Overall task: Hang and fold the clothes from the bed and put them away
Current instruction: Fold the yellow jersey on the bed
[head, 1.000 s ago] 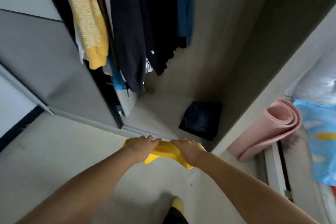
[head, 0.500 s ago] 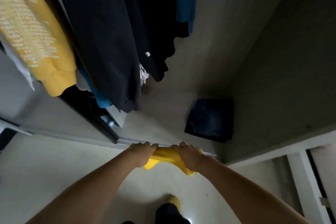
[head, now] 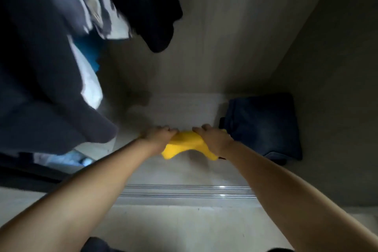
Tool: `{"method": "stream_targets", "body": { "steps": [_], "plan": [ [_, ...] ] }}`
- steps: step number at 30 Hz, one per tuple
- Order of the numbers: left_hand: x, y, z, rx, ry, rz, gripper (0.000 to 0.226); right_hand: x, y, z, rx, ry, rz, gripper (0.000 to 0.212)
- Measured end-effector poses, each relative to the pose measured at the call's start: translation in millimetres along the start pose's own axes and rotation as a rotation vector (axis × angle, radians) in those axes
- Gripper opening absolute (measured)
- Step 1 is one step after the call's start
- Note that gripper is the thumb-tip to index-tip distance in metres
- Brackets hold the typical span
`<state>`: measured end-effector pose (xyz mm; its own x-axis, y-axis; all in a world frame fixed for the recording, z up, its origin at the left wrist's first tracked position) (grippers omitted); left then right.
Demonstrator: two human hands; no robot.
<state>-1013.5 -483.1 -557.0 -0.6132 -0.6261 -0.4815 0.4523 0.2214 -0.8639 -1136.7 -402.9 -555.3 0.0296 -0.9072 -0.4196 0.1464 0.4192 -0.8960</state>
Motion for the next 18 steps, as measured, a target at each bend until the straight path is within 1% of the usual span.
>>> {"method": "stream_targets", "body": {
  "steps": [2,3,5,6,7,9,10,11,12,13,14,15,16,18],
  "plan": [
    [41,3,12,0.056,-0.027,-0.129,0.06,40,7,-17,0.005,0.014,-0.07,0.078],
    [60,9,17,0.074,-0.058,-0.18,0.061,58,13,-24,0.009,0.026,-0.11,0.077],
    [98,34,22,0.064,-0.127,-0.228,0.064,89,30,-39,-0.026,0.067,-0.202,0.076],
    [108,48,20,0.052,-0.146,-0.222,0.065,97,40,-45,-0.044,0.087,-0.216,0.077],
    [119,68,14,0.053,-0.146,-0.224,0.064,107,61,-51,-0.05,0.11,-0.204,0.077],
    [132,105,-10,0.047,-0.081,-0.36,0.056,122,121,-61,-0.029,0.158,-0.112,0.072],
    [134,133,-23,0.007,-0.057,-0.266,0.053,125,156,-66,0.003,0.187,-0.045,0.069],
    [135,160,-36,-0.039,-0.04,-0.211,0.053,125,191,-70,0.041,0.225,0.022,0.068],
    [140,189,-47,-0.096,-0.05,-0.122,0.053,123,223,-71,0.07,0.257,0.075,0.068],
    [150,219,-51,-0.149,-0.089,-0.128,0.054,121,248,-71,0.088,0.277,0.096,0.071],
    [158,249,-52,-0.185,-0.14,-0.077,0.056,118,265,-70,0.088,0.288,0.084,0.075],
    [163,260,-52,-0.226,-0.169,-0.05,0.058,117,269,-69,0.074,0.29,0.058,0.079],
    [167,266,-51,-0.26,-0.17,-0.027,0.06,116,273,-69,0.063,0.294,0.059,0.081],
    [169,269,-53,-0.28,-0.14,0.015,0.07,117,276,-68,0.076,0.296,0.113,0.086]
  ]
}}
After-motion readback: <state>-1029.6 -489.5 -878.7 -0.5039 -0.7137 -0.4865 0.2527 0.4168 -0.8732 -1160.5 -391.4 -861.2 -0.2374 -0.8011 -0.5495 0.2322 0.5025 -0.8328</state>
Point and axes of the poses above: each hand's wrist, its own x-axis towards the middle knuckle, its own y-axis out of the palm, z = x × y, the point moved 8 cm from there along x, towards the middle knuckle, and after that the axes turned 7 degrees about -y, right-handed, at the moved point
